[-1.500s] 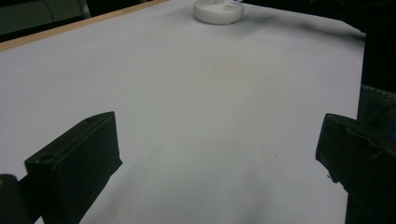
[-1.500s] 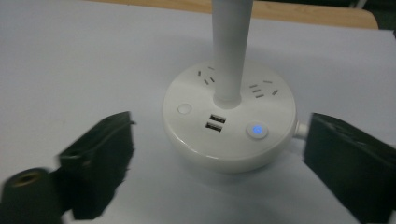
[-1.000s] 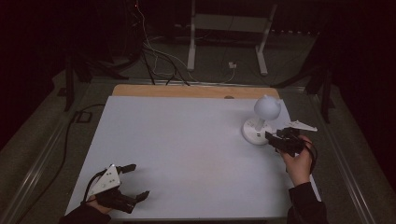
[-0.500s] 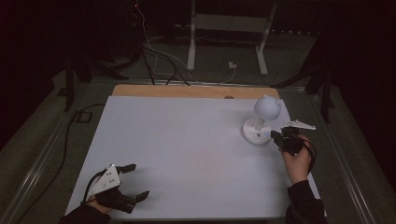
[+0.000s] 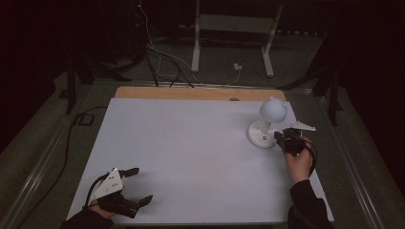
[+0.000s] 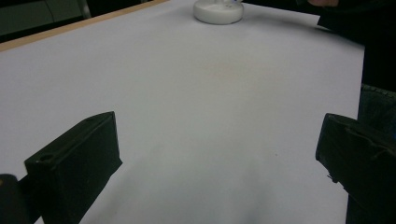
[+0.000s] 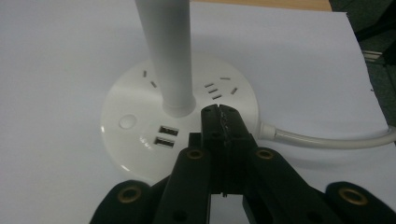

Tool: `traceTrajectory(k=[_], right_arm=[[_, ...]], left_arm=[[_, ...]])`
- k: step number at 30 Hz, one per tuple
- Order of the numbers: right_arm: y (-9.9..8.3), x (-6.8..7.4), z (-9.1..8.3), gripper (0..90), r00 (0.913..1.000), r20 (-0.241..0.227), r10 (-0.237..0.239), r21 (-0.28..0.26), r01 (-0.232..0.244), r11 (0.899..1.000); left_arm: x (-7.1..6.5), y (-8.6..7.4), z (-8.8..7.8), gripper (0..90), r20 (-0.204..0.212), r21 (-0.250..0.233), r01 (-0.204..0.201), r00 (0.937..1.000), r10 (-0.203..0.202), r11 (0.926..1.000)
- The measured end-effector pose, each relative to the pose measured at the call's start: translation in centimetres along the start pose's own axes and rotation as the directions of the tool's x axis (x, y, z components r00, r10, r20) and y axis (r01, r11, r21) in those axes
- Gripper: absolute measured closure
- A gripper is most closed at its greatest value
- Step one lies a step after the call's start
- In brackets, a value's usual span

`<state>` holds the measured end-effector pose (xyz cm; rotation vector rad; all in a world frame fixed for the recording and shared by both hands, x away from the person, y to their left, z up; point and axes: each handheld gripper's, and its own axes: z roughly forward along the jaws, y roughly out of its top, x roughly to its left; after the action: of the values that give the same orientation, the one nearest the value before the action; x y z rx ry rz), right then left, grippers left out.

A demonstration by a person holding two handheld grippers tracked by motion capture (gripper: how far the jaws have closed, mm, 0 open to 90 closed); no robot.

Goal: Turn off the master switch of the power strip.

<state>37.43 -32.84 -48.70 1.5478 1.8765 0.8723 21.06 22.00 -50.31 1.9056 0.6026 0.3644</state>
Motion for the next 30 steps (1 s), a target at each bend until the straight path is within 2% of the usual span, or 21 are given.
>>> traceTrajectory(k=[13, 21, 30], right_arm=[[-0.4, 0.1, 1.4, 89.8, 0.9997, 0.025, -0.002, 0.016, 0.002, 1.000], [-0.5, 0.3, 1.7, 89.8, 0.9984, 0.048, -0.029, 0.019, 0.028, 0.999], [-0.5, 0.3, 1.8, 90.0, 0.9984, 0.043, -0.035, 0.016, 0.035, 0.999]], left_arm=[[0.0, 0.0, 0.0, 0.3, 0.000, 0.000, -0.001, 1.0000, 0.001, 1.0000], [0.0, 0.0, 0.0, 0.3, 0.003, -0.001, 0.001, 1.0000, -0.001, 1.0000], [0.0, 0.0, 0.0, 0.3, 0.001, 0.002, -0.003, 1.0000, 0.003, 1.0000]])
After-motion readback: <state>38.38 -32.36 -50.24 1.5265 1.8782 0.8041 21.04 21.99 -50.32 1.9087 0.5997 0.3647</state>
